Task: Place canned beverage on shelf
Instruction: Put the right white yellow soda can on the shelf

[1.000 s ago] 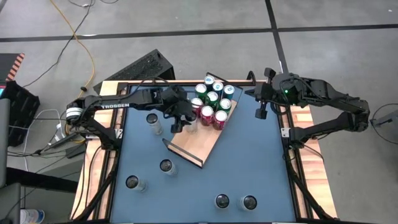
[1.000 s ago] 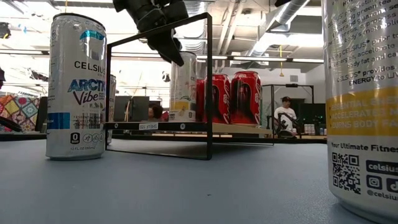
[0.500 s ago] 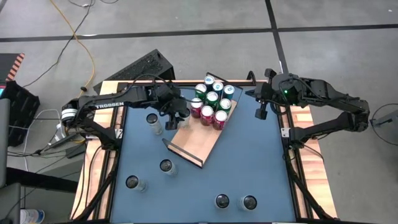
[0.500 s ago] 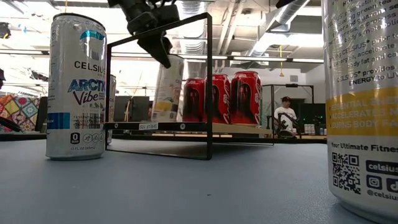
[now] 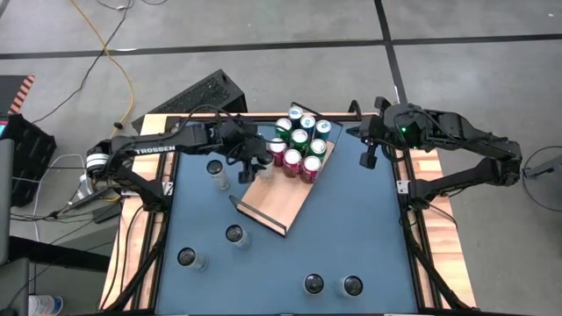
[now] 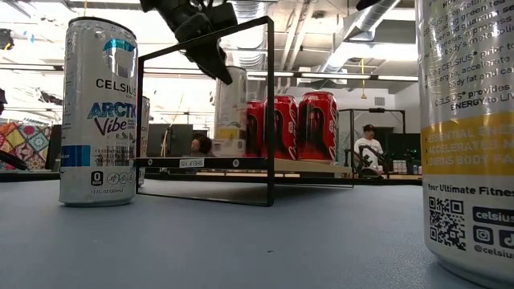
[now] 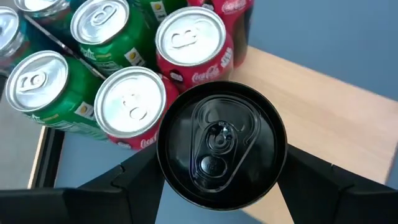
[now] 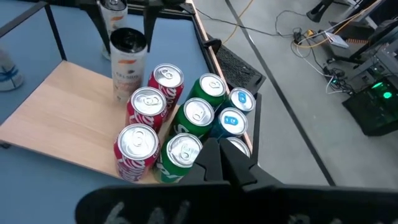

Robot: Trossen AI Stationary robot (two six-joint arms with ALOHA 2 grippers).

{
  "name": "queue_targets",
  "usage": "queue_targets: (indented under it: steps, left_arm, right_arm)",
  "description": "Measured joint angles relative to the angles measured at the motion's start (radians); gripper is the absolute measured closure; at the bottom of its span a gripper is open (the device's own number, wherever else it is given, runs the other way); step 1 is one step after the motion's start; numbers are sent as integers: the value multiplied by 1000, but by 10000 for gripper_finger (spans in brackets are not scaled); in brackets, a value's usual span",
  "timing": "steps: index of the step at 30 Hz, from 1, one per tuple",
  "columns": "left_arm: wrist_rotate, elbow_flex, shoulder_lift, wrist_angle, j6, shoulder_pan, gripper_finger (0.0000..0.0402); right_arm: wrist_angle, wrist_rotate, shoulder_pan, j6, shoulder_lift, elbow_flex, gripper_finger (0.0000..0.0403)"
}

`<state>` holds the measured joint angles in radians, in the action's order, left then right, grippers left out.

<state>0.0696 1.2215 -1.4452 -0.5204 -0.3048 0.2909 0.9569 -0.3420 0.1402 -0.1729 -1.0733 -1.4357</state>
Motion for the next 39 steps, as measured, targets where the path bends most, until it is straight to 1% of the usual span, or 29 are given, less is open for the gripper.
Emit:
queue_targets:
  steps: [6,10,19,22,31,36,39]
  left_arm:
    - [1,-49,5,68,24,-35,151]
    - [-1,-49,6,61,0,-55,151]
    - [26,-49,6,50,-47,-43,151]
    - [56,-49,6,50,-38,-27,151]
    - [53,-51,6,47,-28,-22,151]
    - [35,-127,29,120,3,-22,151]
    - [30,-141,46,151,1,-24,151]
  right_arm:
    - [1,0,0,1,0,0,403]
    - [1,0,0,0,0,0,403]
    - [1,0,0,0,0,0,403]
    - [1,0,0,1,0,0,403]
    - [1,0,0,10,0,0,403]
    - [1,0,0,15,-1,0,403]
    - [1,0,0,16,-2,0,403]
